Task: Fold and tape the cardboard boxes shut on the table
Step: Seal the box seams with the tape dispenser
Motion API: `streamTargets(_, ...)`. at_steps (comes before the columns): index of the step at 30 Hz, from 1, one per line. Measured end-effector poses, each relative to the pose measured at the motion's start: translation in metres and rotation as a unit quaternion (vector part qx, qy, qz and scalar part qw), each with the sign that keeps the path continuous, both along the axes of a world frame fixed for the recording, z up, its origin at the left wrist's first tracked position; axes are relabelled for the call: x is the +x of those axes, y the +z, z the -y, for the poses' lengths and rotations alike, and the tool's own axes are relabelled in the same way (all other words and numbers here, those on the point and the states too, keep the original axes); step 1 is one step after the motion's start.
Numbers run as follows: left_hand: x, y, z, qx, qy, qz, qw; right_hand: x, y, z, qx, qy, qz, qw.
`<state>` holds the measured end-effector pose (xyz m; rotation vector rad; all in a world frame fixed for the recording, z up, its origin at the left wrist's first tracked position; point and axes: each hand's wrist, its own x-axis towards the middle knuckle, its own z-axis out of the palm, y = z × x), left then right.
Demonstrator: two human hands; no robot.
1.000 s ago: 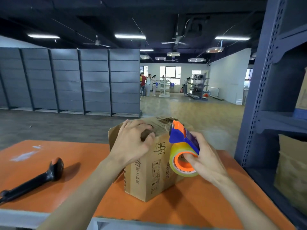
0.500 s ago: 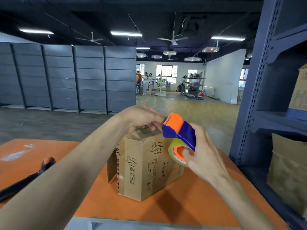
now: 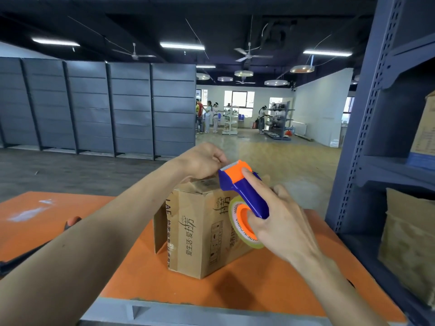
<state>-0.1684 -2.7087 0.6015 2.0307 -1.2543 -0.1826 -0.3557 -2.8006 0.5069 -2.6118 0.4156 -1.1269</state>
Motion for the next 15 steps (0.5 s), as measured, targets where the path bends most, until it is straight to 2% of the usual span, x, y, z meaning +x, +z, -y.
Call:
streamTargets(5, 0.02, 0.007, -0.007, 0.002, 0.028, 0.075, 0.997, -0.009, -0.014, -0.009, 0.016, -0.027, -0.002, 1.0)
streamTargets(9, 0.032, 0.008, -0.013, 0.045, -0.001, 0.097, 0.994, -0.017, -0.026, -0.02, -0.007, -0.031, -0.012, 0.999)
streamTargets(15, 0.032, -0.002, -0.004, 0.011, -0.01, 0.109, 0.994, -0.024, -0.031, -0.031, -0.022, -0.064, -0.023, 0.997)
